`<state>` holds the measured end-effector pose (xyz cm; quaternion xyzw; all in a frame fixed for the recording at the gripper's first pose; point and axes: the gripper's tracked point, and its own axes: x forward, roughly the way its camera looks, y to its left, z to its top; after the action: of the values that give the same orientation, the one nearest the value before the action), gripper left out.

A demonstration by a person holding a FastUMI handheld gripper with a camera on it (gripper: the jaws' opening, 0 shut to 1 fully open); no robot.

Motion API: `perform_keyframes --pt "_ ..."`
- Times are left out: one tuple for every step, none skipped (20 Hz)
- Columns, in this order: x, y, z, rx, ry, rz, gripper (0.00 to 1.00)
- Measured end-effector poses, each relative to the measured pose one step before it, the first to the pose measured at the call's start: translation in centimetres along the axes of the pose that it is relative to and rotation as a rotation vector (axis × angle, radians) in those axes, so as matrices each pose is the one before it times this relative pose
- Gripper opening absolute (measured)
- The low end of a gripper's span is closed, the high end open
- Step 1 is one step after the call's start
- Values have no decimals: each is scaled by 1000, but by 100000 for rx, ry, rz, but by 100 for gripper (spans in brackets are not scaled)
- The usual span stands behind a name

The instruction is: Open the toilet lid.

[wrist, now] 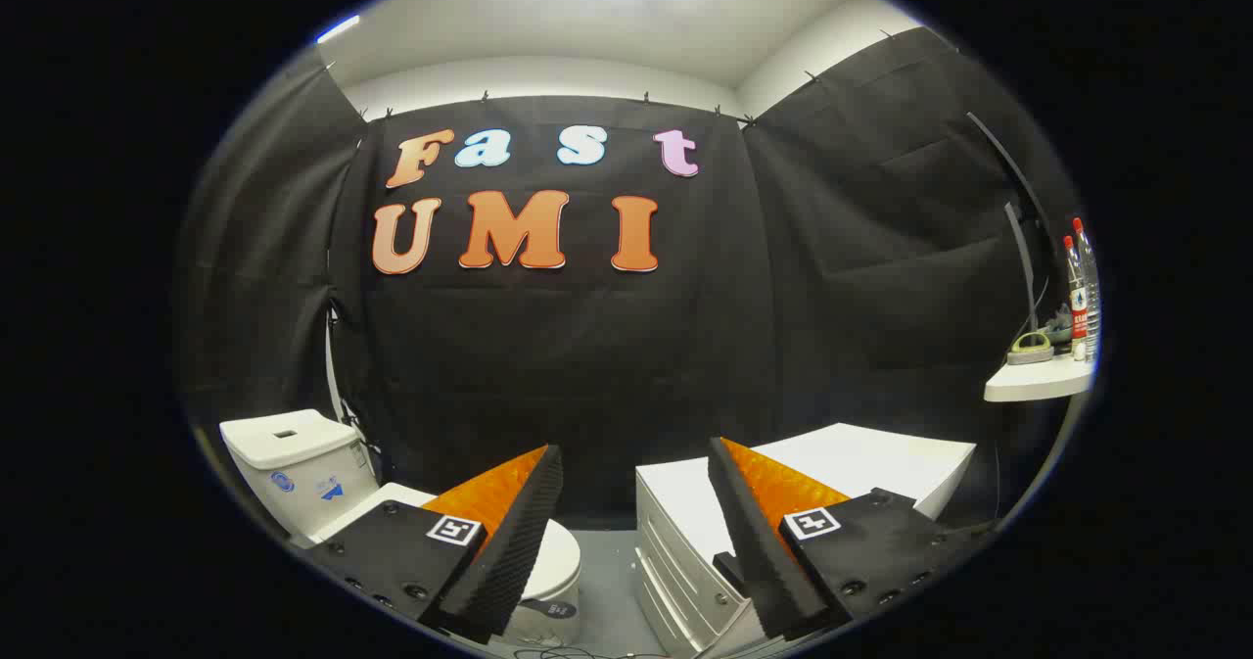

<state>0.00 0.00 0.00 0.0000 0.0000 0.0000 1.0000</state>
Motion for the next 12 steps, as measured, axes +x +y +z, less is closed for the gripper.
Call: perform_keyframes --pt "-167 142 1 -77 -62 241 96" --pt "-86 156 -112 -55 172 339 96" --pt "45 107 -41 -192 175 325 96" --pt "46 86 -30 -299 53 255 96" --pt "42 24 118 -339 -151 73 96" --pt "-53 -8 36 -214 -123 -28 96" --pt "-155 10 -24 -142 -3 0 96" --pt "141 2 -10 -142 -37 12 96" --pt "29 98 21 -71 217 190 96" --pt "6 81 -18 -123 62 153 96" --pt "11 3 29 -17 -88 161 96" --pt "-114 11 -7 11 -59 50 96"
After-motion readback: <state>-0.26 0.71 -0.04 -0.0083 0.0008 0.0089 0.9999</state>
